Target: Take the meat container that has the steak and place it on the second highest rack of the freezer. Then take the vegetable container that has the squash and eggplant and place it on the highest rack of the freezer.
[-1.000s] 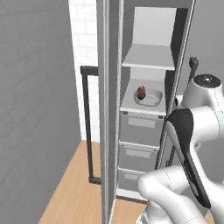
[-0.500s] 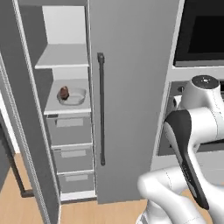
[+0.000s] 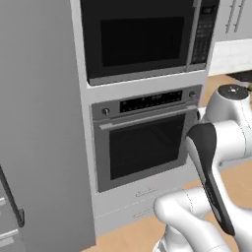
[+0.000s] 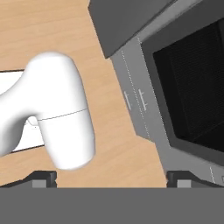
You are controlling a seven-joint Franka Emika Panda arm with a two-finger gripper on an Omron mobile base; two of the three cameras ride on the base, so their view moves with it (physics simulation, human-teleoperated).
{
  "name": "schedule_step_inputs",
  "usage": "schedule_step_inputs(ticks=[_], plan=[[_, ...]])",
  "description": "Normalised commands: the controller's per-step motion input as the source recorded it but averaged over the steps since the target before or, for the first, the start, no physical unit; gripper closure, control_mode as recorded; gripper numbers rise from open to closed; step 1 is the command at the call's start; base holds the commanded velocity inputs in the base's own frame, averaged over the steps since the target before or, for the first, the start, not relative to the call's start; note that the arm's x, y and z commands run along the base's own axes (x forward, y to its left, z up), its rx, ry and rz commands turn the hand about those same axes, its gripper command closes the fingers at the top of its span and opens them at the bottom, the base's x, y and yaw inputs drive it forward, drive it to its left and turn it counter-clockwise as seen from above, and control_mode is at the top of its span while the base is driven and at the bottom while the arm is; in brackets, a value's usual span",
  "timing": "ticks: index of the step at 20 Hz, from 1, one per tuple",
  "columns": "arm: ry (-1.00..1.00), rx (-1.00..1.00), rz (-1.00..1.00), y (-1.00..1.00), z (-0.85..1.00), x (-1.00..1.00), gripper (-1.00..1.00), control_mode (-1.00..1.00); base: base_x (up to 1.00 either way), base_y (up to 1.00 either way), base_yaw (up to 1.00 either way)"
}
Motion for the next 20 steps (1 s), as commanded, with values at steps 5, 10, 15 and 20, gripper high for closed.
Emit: schedule_step_inputs(ticks=[5, 10, 15, 20], plan=[[0.00, 0.00, 0.00, 0.00, 0.00, 0.00, -1.00, 1.00, 0.56, -1.00, 0.04], [0.00, 0.00, 0.00, 0.00, 0.00, 0.00, -1.00, 1.00, 0.52, -1.00, 0.29], [0.00, 0.00, 0.00, 0.00, 0.00, 0.00, -1.00, 1.00, 0.64, -1.00, 0.30], [0.00, 0.00, 0.00, 0.00, 0.00, 0.00, -1.00, 1.00, 0.30, -1.00, 0.18]])
